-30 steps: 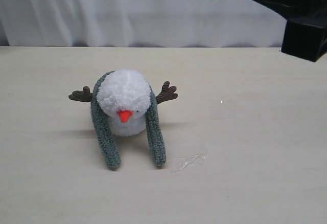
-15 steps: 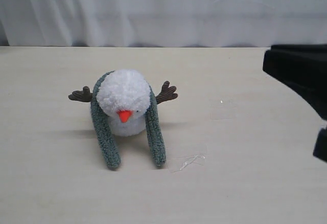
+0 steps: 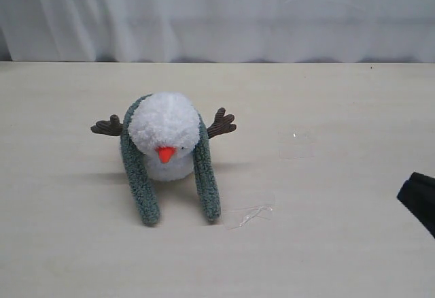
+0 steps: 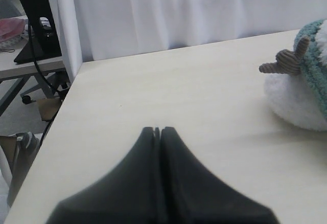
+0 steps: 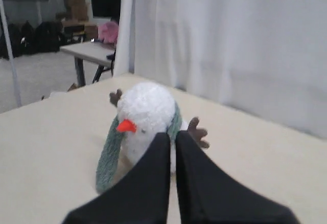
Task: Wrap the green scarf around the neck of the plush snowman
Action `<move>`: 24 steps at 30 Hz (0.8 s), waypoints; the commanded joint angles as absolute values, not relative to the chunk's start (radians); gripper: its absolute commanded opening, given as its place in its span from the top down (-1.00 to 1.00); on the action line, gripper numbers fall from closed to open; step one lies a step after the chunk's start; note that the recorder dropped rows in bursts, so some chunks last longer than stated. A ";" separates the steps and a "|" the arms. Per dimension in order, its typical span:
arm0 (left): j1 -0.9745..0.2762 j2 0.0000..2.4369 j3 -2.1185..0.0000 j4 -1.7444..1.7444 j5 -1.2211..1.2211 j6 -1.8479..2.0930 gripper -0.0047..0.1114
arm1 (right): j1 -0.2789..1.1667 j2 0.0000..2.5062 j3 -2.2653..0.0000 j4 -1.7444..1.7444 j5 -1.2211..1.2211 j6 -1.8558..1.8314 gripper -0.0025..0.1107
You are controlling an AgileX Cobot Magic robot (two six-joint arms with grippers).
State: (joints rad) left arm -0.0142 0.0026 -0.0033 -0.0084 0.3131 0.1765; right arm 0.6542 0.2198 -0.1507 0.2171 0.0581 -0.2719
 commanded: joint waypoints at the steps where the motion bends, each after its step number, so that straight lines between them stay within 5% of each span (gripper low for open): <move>1: -0.012 0.000 0.000 -0.012 0.304 0.171 0.92 | 0.651 0.122 -0.030 0.208 -0.214 -0.330 0.88; 4: -0.012 0.000 0.000 -0.012 0.304 0.171 0.92 | 0.628 0.067 0.000 0.208 -0.351 -0.356 0.88; 24: -0.012 0.000 0.000 -0.012 0.304 0.171 0.92 | 0.095 0.000 0.000 0.034 -0.264 -0.118 0.88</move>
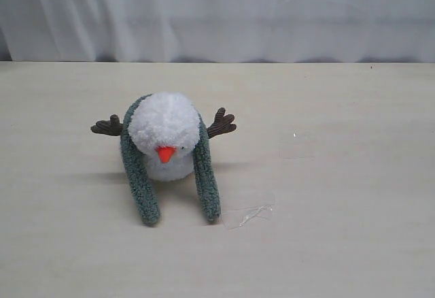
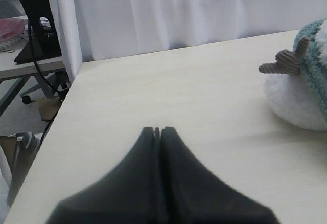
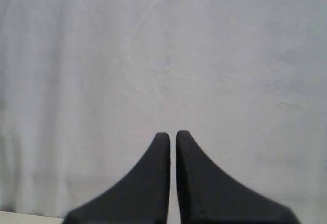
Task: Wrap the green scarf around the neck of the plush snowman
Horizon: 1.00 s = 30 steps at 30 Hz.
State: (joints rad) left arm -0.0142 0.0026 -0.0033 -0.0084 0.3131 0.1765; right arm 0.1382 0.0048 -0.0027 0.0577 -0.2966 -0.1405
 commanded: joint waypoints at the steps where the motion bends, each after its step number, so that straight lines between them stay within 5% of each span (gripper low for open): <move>1: -0.012 0.000 0.000 -0.012 0.304 0.171 0.92 | 0.089 0.000 0.000 0.034 -0.254 -0.126 0.88; 30: -0.012 0.000 0.000 -0.012 0.304 0.171 0.92 | -0.002 0.000 0.000 0.007 0.322 -0.110 0.88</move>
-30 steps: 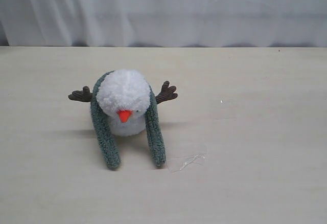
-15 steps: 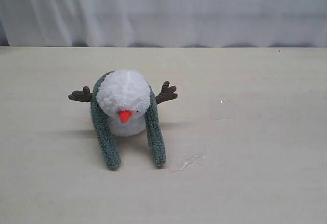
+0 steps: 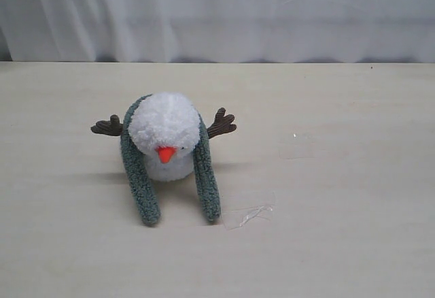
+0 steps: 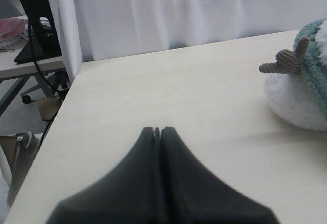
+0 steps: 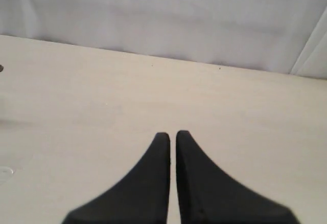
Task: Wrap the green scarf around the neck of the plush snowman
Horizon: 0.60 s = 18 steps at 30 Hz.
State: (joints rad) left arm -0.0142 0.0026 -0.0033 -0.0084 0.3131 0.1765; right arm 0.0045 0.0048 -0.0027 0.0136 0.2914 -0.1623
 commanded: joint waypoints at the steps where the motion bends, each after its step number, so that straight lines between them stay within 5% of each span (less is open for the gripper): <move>1: -0.012 0.000 0.000 -0.012 0.304 0.171 0.92 | -0.002 0.000 0.000 0.007 0.322 -0.089 0.88; 18: -0.012 0.000 0.000 -0.012 0.304 0.171 0.92 | -0.002 0.000 0.000 -0.009 0.326 -0.047 0.88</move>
